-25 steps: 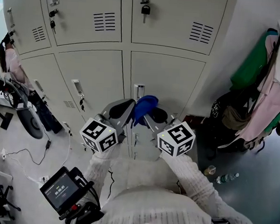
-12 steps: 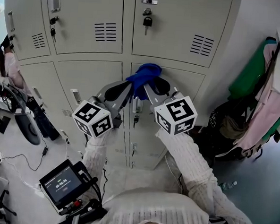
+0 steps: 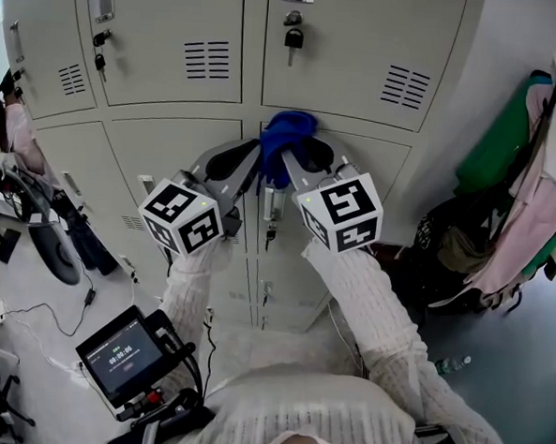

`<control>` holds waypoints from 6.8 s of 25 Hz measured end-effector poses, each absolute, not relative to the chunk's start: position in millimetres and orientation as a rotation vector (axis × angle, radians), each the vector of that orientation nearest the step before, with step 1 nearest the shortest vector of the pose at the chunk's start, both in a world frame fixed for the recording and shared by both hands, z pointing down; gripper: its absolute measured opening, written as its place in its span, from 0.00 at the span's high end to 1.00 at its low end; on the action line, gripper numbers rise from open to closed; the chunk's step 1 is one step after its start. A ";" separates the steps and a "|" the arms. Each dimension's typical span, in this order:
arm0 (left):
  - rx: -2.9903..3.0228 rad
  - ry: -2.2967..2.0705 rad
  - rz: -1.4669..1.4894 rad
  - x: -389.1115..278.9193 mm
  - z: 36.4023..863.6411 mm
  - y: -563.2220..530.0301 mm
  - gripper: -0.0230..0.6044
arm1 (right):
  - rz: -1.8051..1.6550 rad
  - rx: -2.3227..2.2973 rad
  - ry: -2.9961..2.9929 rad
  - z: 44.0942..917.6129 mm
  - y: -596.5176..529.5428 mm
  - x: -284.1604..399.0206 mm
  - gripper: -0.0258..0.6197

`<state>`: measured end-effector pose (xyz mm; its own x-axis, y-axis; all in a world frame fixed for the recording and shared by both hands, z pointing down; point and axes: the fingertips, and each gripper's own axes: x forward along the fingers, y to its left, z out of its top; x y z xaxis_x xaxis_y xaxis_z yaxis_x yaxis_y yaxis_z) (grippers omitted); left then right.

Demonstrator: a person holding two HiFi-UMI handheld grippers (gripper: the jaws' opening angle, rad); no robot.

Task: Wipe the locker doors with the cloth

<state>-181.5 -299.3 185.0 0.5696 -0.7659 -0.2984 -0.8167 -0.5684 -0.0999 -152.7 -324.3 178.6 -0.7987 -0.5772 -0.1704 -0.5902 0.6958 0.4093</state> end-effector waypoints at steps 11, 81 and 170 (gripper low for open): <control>-2.583 1.317 0.279 -174.9 195.5 -304.3 0.95 | 0.711 -0.955 2.861 185.6 -323.3 -153.7 0.88; -3.261 1.674 -0.006 -149.1 512.9 -311.2 0.95 | -0.308 -0.990 3.226 504.5 -341.0 -124.5 0.89; -3.053 1.320 0.239 -96.3 329.3 -318.9 0.95 | 0.182 -1.202 3.004 330.4 -344.2 -68.2 0.88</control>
